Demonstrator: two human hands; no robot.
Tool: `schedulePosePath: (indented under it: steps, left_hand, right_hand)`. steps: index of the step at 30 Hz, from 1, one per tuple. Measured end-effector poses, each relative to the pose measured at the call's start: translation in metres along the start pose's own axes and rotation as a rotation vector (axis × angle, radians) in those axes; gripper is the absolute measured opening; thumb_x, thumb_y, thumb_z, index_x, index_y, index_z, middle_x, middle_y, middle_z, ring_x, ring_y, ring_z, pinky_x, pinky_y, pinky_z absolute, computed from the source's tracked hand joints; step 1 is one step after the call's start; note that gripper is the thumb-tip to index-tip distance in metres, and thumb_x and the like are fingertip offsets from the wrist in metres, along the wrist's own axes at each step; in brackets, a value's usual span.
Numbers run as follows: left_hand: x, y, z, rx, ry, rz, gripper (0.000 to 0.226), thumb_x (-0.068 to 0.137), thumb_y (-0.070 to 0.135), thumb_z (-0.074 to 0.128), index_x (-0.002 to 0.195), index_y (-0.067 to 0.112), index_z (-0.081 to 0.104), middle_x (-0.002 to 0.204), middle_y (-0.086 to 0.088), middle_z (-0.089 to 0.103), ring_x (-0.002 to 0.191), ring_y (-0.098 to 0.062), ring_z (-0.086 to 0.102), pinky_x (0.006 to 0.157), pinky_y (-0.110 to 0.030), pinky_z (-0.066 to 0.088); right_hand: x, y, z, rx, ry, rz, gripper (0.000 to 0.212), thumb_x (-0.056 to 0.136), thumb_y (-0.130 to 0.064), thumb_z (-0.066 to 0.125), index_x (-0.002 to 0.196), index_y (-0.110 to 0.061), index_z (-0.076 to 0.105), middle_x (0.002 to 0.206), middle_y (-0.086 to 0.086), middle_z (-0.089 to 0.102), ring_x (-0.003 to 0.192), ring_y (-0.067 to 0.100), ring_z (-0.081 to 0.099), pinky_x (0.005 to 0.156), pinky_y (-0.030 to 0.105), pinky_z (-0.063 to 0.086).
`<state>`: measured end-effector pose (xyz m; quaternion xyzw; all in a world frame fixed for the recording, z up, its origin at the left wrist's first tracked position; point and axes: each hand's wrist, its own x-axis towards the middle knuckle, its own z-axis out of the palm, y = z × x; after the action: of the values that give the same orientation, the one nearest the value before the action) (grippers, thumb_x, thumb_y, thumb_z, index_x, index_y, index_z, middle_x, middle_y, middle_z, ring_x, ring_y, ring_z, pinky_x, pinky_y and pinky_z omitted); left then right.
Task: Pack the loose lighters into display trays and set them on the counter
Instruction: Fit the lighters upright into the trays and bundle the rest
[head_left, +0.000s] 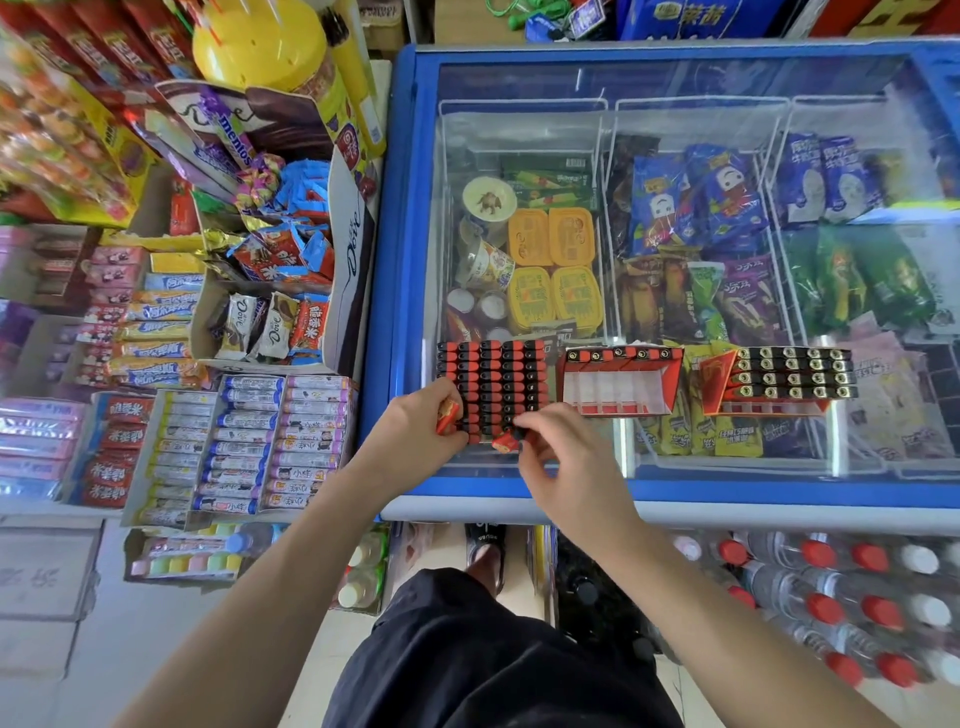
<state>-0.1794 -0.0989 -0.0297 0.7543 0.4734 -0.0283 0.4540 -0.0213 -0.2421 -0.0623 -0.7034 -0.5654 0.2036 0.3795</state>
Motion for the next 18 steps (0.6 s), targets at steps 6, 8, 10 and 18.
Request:
schedulePosePath:
  steps: [6, 8, 10, 18]
  left_hand:
    - [0.002, -0.001, 0.004, 0.024, 0.011, 0.016, 0.018, 0.088, 0.009, 0.071, 0.093, 0.012, 0.054, 0.075, 0.001, 0.06, 0.061, -0.016, 0.054, 0.066, -0.04, 0.056]
    - [0.002, -0.001, 0.004, 0.031, 0.01, 0.017, 0.018, 0.089, 0.01, 0.071, 0.094, 0.012, 0.054, 0.075, 0.004, 0.058, 0.061, -0.014, 0.054, 0.063, -0.034, 0.054]
    - [0.001, -0.001, 0.003, 0.043, 0.014, 0.02, 0.018, 0.089, 0.012, 0.071, 0.094, 0.013, 0.053, 0.074, 0.007, 0.057, 0.06, -0.012, 0.053, 0.061, -0.028, 0.051]
    - [0.002, -0.001, 0.003, 0.06, 0.009, 0.013, 0.018, 0.089, 0.011, 0.069, 0.094, 0.013, 0.052, 0.073, 0.005, 0.057, 0.058, -0.012, 0.051, 0.059, -0.027, 0.05]
  right_hand:
    - [-0.007, 0.015, 0.026, -0.337, -0.052, -0.168, 0.011, 0.096, -0.004, 0.06, 0.107, -0.007, 0.063, 0.101, 0.004, 0.062, 0.071, 0.02, 0.063, 0.053, 0.032, 0.054]
    - [-0.01, 0.022, 0.034, -0.418, -0.088, -0.204, 0.014, 0.096, 0.001, 0.057, 0.107, -0.007, 0.061, 0.101, 0.004, 0.061, 0.077, 0.021, 0.063, 0.054, 0.031, 0.054]
    - [-0.011, 0.025, 0.04, -0.439, -0.112, -0.213, 0.021, 0.092, 0.007, 0.058, 0.108, -0.007, 0.06, 0.103, 0.005, 0.059, 0.079, 0.021, 0.062, 0.057, 0.031, 0.054]
    - [-0.009, 0.015, 0.039, -0.453, -0.095, -0.242, 0.035, 0.071, 0.014, 0.075, 0.099, -0.005, 0.065, 0.099, 0.009, 0.061, 0.061, 0.016, 0.048, 0.046, 0.029, 0.048]
